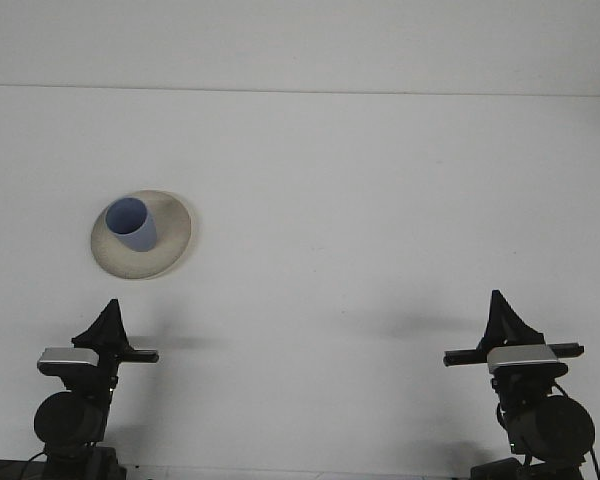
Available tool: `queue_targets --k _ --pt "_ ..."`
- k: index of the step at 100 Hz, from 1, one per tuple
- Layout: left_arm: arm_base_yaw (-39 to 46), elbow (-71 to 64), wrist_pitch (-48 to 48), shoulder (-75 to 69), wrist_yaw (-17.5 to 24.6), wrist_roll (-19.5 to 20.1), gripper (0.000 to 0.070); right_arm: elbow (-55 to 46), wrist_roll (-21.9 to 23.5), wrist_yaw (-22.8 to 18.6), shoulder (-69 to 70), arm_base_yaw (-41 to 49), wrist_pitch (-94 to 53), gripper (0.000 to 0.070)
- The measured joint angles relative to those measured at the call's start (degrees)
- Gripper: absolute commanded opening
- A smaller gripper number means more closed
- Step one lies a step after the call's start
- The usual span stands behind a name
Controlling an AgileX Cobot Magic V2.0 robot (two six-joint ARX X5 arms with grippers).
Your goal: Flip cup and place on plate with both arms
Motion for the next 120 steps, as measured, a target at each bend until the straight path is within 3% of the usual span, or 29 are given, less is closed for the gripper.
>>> queue_targets --k 26,43,120 --pt "0.00 0.00 -0.02 0.00 0.00 -0.02 0.0012 -14.84 -5.92 -8.50 -11.91 -7.39 -1.16 0.0000" --pt "0.00 0.00 -0.04 0.00 0.00 -0.02 0.0013 -19.15 -7.10 -8.61 -12.50 -8.17 0.35 0.0000" --pt "0.00 0.00 -0.09 0.00 0.00 -0.02 0.0013 -19.19 -7.26 -8.52 -12.48 -8.37 1.95 0.0000"
